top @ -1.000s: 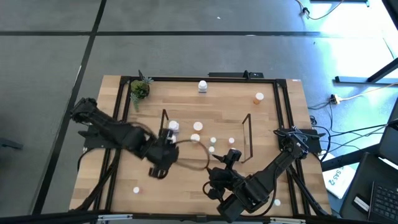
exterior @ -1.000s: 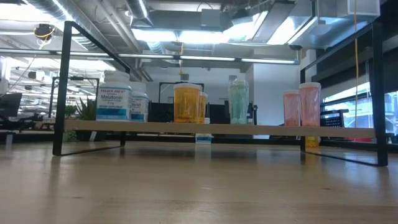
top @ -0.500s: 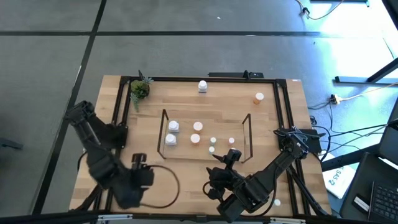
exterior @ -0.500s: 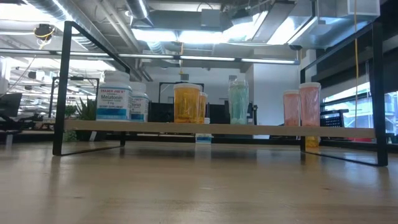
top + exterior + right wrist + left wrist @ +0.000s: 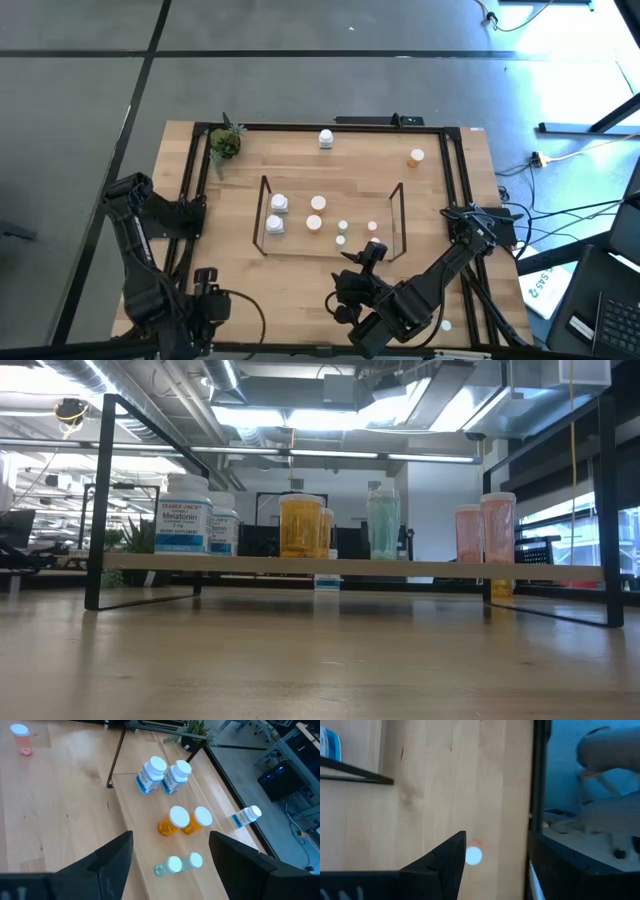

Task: Pick and place medicine bottles onto shelf by color
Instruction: Move the pink bottle on the table

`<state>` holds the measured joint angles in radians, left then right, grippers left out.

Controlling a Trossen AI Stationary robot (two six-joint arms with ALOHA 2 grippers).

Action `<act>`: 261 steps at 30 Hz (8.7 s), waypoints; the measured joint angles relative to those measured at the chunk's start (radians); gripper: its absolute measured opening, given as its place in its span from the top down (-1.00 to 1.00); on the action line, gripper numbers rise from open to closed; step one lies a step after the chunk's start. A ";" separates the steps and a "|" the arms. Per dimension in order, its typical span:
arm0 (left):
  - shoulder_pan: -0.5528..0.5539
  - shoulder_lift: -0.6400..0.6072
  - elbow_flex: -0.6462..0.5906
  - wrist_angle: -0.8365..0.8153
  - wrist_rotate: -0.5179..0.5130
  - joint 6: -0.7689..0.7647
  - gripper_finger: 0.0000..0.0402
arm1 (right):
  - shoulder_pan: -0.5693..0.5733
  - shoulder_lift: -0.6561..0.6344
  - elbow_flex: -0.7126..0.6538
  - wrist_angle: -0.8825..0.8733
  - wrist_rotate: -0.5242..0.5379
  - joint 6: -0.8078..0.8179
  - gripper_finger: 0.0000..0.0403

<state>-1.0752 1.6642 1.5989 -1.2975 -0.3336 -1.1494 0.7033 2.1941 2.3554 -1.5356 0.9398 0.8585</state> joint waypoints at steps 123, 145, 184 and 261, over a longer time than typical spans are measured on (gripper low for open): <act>-0.081 0.023 -0.480 0.360 0.010 -0.157 -0.02 | -0.007 0.000 0.000 0.164 -0.316 -0.289 -0.31; -0.081 0.065 -0.480 0.383 0.028 -0.158 -0.02 | -0.007 0.000 0.000 0.163 -0.314 -0.289 -0.31; 0.010 0.063 -0.449 0.372 0.071 -0.020 0.49 | -0.004 0.000 0.000 0.153 -0.340 -0.319 -0.31; 0.471 0.197 -0.336 0.703 0.092 0.767 0.49 | 0.057 -0.092 0.001 0.149 -0.237 -0.251 -0.31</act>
<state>-0.6045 1.8610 1.2625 -0.5949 -0.2416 -0.3820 0.7600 2.1017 2.3562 -1.3865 0.7029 0.6075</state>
